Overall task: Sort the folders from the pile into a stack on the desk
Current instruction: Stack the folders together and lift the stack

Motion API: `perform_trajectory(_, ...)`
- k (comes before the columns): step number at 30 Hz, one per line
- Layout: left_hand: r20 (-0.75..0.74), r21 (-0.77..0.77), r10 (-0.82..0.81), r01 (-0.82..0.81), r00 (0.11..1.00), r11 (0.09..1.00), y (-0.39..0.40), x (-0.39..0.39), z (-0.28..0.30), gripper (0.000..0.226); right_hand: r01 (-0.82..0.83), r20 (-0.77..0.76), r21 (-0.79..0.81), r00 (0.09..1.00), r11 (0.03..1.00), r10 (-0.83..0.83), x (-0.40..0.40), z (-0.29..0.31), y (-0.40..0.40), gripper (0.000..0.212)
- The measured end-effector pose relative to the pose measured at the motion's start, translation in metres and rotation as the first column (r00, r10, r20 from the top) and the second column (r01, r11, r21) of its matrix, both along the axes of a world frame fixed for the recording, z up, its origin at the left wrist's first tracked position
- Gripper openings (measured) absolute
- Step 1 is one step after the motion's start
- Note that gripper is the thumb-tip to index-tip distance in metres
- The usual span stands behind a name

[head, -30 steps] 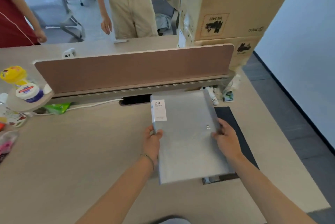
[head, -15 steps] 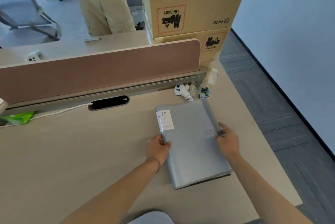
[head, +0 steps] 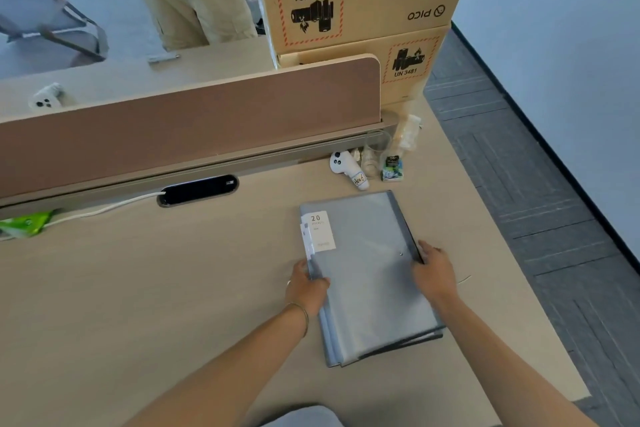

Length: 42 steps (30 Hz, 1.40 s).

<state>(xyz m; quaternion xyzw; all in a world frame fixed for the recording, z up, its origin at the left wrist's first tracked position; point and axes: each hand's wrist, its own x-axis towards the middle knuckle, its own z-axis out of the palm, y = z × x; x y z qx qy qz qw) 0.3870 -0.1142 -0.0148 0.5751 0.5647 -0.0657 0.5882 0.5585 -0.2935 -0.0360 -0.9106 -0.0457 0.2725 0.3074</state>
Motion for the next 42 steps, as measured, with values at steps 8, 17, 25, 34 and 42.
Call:
perform_trajectory(8, 0.085, -0.153, 0.258, -0.243, 0.962, 0.958, -0.003, 0.019, -0.009, 0.062, -0.071, -0.022, -0.037, 0.997, 0.997, 0.070, -0.006, -0.007, 0.007, 0.062)
perform_trajectory(17, 0.146, -0.370, 0.270, -0.201, 0.952, 0.907, 0.018, 0.020, 0.028, 0.045, -0.059, -0.129, 0.027, 0.990, 0.998, 0.062, -0.011, -0.008, 0.004, 0.068)
perform_trajectory(25, 0.404, -0.091, 0.218, -0.198, 0.888, 0.976, 0.012, 0.017, 0.064, 0.063, 0.346, -0.329, 0.338, 0.915, 0.875, -0.235, -0.020, 0.024, 0.015, 0.076)
perform_trajectory(34, 0.514, 0.377, -0.166, -0.048, 0.841, 0.925, 0.050, -0.021, 0.077, 0.053, 0.362, -0.262, 0.669, 0.932, 0.649, -0.250, -0.025, 0.080, 0.050, 0.039)
perform_trajectory(42, 0.438, 0.482, -0.184, -0.058, 0.880, 0.874, 0.058, -0.028, 0.064, 0.021, 0.224, -0.077, 0.704, 0.967, 0.674, -0.241, -0.029, 0.086, 0.065, 0.046)
